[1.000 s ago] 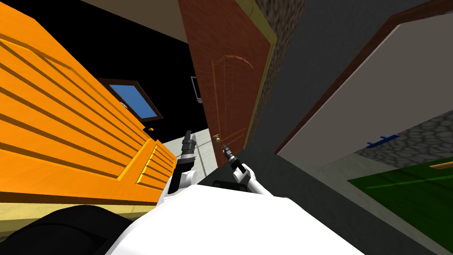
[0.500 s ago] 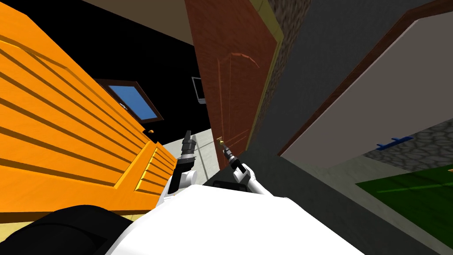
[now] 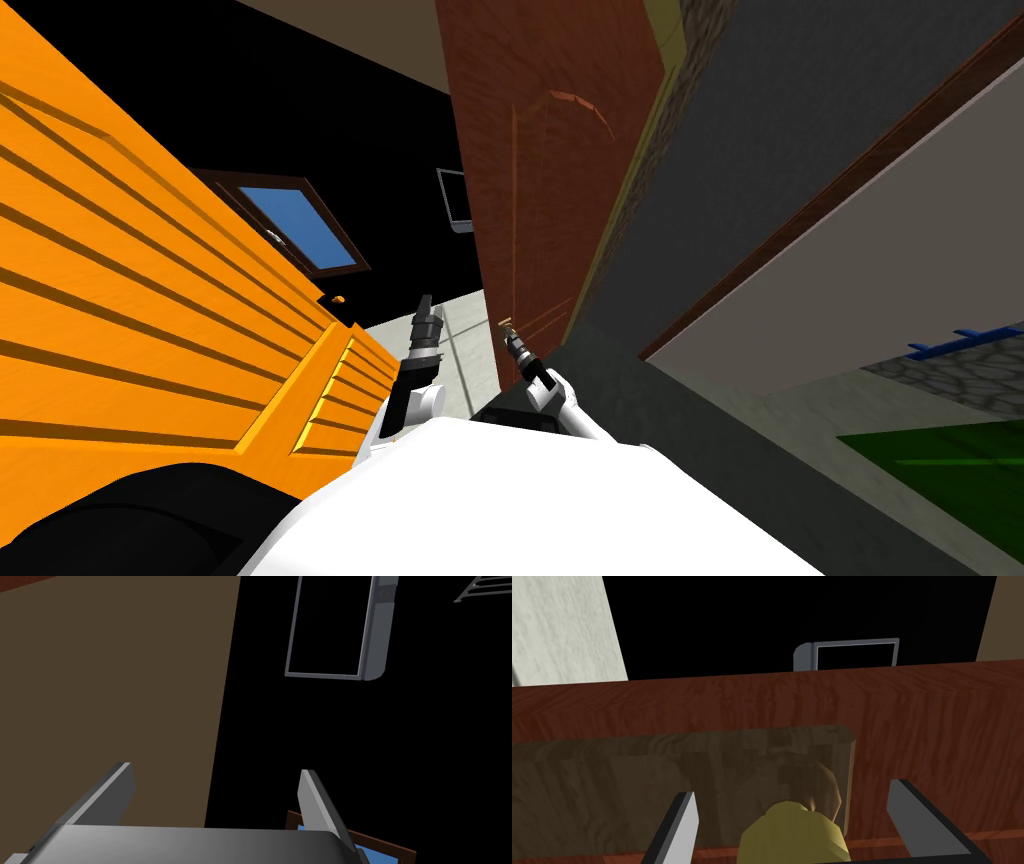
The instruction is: Push the door open
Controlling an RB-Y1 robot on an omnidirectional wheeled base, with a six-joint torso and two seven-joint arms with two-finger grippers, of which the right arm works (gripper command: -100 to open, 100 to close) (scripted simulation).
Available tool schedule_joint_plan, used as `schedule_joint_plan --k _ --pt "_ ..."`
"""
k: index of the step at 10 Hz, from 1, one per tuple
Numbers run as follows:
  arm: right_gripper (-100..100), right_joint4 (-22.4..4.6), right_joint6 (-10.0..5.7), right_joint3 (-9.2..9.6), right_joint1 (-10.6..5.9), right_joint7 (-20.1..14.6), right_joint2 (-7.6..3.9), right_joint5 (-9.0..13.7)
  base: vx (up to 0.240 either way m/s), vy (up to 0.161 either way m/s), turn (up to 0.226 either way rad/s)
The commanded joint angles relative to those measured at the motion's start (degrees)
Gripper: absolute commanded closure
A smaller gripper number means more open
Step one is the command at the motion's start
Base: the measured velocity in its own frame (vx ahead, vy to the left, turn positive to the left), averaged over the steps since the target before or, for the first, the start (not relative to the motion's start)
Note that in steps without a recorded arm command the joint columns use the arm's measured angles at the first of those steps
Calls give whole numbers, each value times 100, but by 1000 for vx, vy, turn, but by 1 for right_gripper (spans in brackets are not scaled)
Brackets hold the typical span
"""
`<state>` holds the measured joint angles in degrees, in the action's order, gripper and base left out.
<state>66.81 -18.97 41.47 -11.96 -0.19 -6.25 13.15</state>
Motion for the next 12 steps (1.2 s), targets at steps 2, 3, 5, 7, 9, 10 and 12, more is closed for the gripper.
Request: schedule_joint_plan --k 2,3,5,7,9,10,12 --pt "100 7 5 5 4 1 -4 1 -19 -3 -5" --pt "100 7 5 5 4 1 -4 1 -13 -1 5" --pt "100 7 5 5 4 1 -4 1 0 0 0" --pt "100 -52 -2 -139 -42 22 4 -10 15 52 -15" --pt "100 -106 -9 -247 -63 40 8 -22 82 155 -50" --pt "100 -150 -15 -335 -79 55 13 -31 99 165 -28" --pt "100 -223 -25 -481 -107 80 23 -47 100 164 -21"
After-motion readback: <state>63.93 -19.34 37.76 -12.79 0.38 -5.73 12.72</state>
